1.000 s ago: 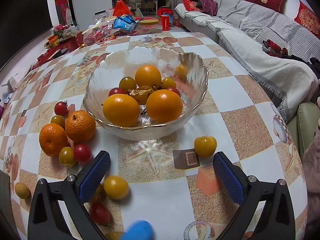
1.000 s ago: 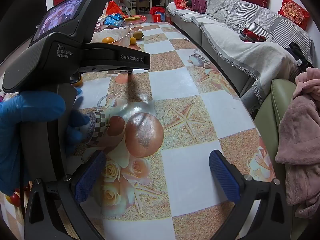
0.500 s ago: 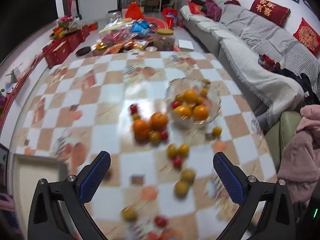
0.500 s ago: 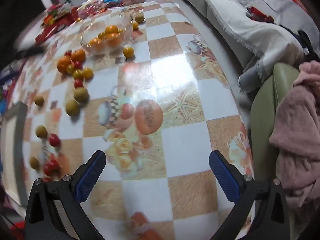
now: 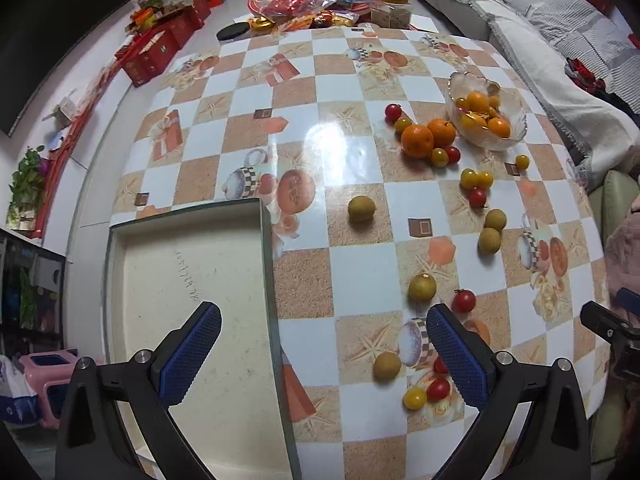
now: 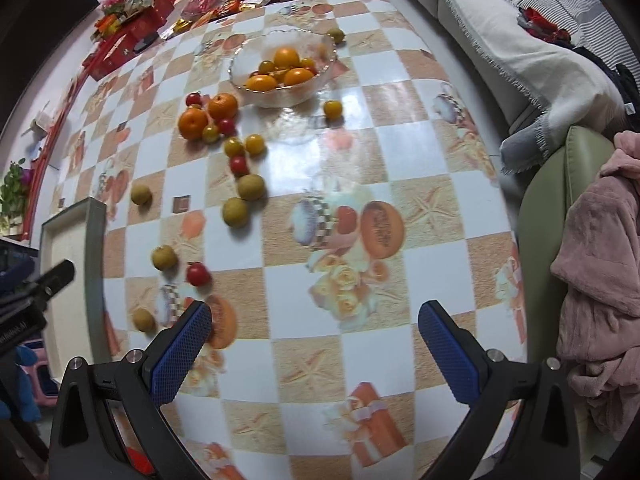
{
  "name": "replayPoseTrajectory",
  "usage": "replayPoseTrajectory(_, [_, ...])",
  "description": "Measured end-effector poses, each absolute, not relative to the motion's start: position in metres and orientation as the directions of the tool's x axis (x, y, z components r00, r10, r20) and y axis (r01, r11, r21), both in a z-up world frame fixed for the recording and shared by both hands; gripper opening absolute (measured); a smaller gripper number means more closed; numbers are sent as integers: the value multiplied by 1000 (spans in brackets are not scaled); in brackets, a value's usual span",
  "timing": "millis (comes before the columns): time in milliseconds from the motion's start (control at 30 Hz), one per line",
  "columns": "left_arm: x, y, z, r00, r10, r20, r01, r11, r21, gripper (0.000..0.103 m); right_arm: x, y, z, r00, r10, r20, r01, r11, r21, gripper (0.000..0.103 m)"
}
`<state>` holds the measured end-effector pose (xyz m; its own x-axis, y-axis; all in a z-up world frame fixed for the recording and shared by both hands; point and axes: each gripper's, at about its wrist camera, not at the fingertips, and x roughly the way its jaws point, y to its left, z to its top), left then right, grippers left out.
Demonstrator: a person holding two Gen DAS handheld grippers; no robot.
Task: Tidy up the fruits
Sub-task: 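Move both tools toward the loose fruits beside the glass bowl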
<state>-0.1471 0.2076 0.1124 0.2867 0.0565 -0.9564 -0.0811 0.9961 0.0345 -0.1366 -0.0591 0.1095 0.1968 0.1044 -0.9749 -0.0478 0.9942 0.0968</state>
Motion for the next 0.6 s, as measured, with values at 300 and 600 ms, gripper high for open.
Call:
replayPoseTrajectory(300, [-135,206,117,253,53,-966,-40,998,44,103,-126,-45,118,171,107,-979,-59,993,98,103])
replayPoseTrajectory(600, [-126,204,111,231,44,-972,-38,999,36,103,-114,-46,114,149,122,-981,-49,992,116,103])
